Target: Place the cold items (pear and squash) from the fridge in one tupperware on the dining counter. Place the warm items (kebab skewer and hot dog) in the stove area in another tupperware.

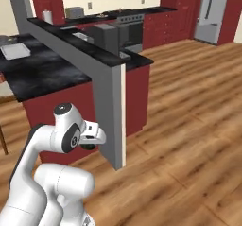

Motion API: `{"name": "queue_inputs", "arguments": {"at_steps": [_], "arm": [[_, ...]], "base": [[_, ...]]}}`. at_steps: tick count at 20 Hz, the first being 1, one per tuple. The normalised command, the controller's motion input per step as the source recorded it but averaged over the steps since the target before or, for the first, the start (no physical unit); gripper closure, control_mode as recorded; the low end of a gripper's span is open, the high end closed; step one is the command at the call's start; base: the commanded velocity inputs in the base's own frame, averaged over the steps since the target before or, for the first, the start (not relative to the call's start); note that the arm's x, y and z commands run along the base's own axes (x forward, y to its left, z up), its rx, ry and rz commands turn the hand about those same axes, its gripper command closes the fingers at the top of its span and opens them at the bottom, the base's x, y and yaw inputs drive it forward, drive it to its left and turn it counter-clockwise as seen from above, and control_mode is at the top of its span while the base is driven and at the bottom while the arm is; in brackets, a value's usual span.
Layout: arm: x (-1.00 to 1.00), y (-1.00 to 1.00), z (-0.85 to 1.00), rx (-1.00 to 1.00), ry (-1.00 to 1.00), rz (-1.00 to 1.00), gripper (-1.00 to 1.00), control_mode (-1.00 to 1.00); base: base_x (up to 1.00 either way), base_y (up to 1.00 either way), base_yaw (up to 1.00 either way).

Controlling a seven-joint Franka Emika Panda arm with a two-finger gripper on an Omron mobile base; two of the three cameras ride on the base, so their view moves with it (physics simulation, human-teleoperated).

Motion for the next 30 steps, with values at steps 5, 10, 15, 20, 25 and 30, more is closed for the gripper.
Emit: {"name": "queue_inputs", "arguments": {"at_steps": [5,10,15,20,25,30], "arm": [[0.00,0.00,0.00,0.00,0.00,0.00,1.00,1.00],[0.00,0.00,0.00,0.00,0.00,0.00,1.00,1.00],[0.00,0.00,0.00,0.00,0.00,0.00,1.00,1.00],[0.00,0.00,0.00,0.00,0.00,0.00,1.00,1.00],[0.00,0.00,0.00,0.00,0.00,0.00,1.00,1.00],[0.00,0.00,0.00,0.00,0.00,0.00,1.00,1.00]], "base": [[-0.63,1.00,-0.40],[-0.59,1.00,-0.24],[-0.05,1.00,-0.27],[0.00,1.00,-0.31],[0.00,1.00,-0.29],[0.00,1.00,-0.25]]}}
